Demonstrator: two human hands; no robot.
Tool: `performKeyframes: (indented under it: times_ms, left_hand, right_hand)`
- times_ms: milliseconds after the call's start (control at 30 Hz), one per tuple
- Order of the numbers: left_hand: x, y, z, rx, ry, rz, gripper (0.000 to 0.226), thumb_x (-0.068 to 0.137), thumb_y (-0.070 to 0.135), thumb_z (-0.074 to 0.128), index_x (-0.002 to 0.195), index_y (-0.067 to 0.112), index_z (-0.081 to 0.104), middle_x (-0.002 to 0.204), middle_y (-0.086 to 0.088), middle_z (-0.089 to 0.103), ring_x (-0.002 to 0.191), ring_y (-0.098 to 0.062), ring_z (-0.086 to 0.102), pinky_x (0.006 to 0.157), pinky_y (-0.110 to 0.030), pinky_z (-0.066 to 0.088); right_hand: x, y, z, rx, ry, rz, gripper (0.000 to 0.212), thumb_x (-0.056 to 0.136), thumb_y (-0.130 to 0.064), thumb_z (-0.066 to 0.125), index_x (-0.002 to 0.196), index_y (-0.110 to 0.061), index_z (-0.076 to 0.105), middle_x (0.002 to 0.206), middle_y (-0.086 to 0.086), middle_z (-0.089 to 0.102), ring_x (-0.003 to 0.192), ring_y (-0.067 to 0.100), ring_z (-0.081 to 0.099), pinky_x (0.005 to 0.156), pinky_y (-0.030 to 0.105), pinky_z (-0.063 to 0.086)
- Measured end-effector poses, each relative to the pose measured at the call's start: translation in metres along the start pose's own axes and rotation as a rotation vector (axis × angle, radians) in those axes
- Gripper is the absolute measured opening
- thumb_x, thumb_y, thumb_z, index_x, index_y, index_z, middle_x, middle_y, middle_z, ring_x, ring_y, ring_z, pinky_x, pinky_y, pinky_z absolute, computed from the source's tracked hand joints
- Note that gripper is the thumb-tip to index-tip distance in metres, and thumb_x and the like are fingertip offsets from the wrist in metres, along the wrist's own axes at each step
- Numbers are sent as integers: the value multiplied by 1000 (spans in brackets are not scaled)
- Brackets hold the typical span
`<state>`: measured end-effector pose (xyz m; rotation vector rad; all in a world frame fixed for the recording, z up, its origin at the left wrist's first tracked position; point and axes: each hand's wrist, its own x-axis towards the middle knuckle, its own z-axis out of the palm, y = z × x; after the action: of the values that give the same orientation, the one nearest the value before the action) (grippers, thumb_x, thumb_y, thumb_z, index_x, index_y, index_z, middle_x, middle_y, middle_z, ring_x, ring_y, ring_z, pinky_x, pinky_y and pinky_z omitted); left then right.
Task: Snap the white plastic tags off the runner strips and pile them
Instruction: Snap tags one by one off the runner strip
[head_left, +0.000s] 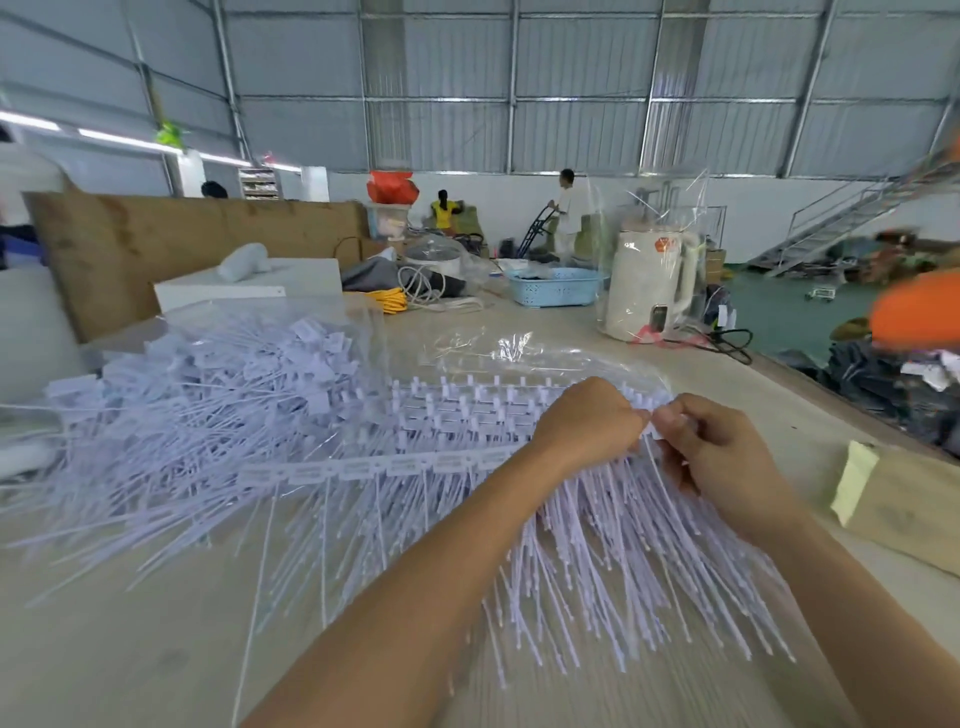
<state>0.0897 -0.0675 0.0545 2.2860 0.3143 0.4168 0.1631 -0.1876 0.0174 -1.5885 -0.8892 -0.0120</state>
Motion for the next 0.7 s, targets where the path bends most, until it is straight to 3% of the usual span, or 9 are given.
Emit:
performKeyframes:
  times_ms: [133,333,400,533,633,700]
  left_hand:
    - [0,1,-5,0,10,-38,34,87,17,57,55,6,52,65,-10,62,71,-29,64,69,-36,50]
    - [6,5,-9,-142,-29,-135,31,90,19,58,61,9,52,37,8,54,29,2,47,39,-14,35]
    - [4,6,-14,-215,-49,-140,28,90,16,58,63,9,53,33,11,51,26,3,42,32,-9,30]
    - [-4,5,-20,-340,-90,-140,8,91,14,56,89,6,59,57,2,55,31,3,44,43,-16,34]
    - [-6,6,-19,-292,-83,-117,17,90,14,58,75,7,56,57,2,53,39,-5,45,50,-21,35]
    - [-5,6,-21,-238,-79,-98,26,89,14,58,64,8,54,52,3,53,37,-4,43,49,-20,37]
  right_hand:
    - [1,-1,8,-118,45,-83,31,96,-13,50,66,-4,52,44,11,45,36,9,35,41,18,31]
    - [-1,-2,12,-216,147,-237,20,93,-7,53,73,-6,58,51,15,48,44,12,43,45,17,30]
    - [-2,-3,12,-261,189,-314,18,91,-1,54,74,-4,59,53,7,48,51,14,43,49,18,31]
    - [-1,-2,13,-325,181,-410,16,89,6,55,75,1,61,60,-4,50,57,4,46,55,11,33]
    - [1,2,10,-282,207,-300,19,91,-2,54,74,-6,60,55,-5,49,51,5,43,52,17,35]
    - [8,1,-11,-108,422,-126,26,95,-12,51,70,-17,56,49,-7,49,42,3,43,50,24,37]
